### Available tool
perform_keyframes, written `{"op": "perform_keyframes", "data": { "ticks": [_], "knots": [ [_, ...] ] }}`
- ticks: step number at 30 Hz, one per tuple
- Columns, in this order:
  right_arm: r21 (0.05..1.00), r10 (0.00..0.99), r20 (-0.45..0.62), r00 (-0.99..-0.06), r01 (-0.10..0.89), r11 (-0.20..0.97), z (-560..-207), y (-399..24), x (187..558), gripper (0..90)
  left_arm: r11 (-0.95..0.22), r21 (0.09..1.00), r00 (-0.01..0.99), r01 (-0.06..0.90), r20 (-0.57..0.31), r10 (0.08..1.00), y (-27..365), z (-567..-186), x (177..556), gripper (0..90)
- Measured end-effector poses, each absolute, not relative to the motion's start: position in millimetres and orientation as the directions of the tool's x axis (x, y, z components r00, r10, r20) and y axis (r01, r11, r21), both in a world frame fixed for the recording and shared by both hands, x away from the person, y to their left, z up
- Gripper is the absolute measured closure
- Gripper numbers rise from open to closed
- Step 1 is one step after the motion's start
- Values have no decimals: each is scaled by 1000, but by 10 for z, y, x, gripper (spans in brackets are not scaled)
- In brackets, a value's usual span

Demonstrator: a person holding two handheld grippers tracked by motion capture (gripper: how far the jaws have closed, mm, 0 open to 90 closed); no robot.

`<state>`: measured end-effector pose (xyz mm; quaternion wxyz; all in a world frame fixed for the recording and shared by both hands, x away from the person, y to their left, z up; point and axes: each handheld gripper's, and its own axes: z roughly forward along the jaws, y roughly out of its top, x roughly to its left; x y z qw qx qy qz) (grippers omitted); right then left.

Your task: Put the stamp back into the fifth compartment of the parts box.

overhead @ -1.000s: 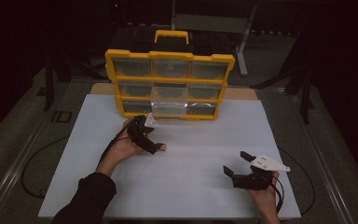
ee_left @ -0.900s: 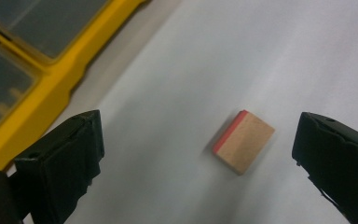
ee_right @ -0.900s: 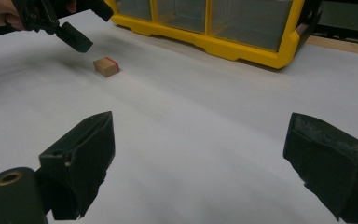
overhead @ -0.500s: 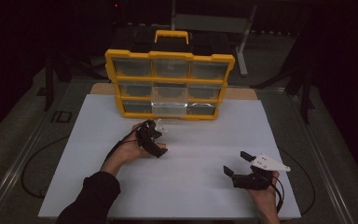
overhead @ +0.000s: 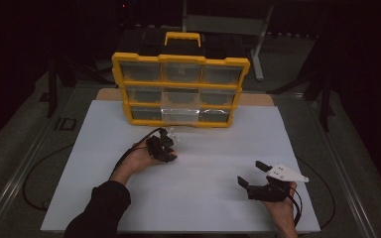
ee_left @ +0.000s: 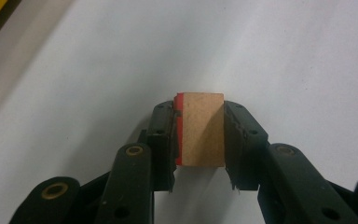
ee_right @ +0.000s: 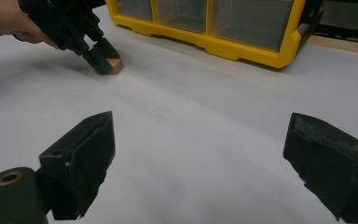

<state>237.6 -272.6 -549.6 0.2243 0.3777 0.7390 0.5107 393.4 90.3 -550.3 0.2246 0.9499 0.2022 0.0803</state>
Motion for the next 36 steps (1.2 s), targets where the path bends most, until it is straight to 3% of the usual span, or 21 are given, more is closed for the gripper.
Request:
{"op": "perform_keyframes", "data": {
  "ticks": [36],
  "knots": [
    [923, 789, 62, -612, 335, 187, -5501, -2734, 2376, 88, -744, 537, 875, 397, 25, 484, 1099, -5153, 3849, 667]
  ]
}}
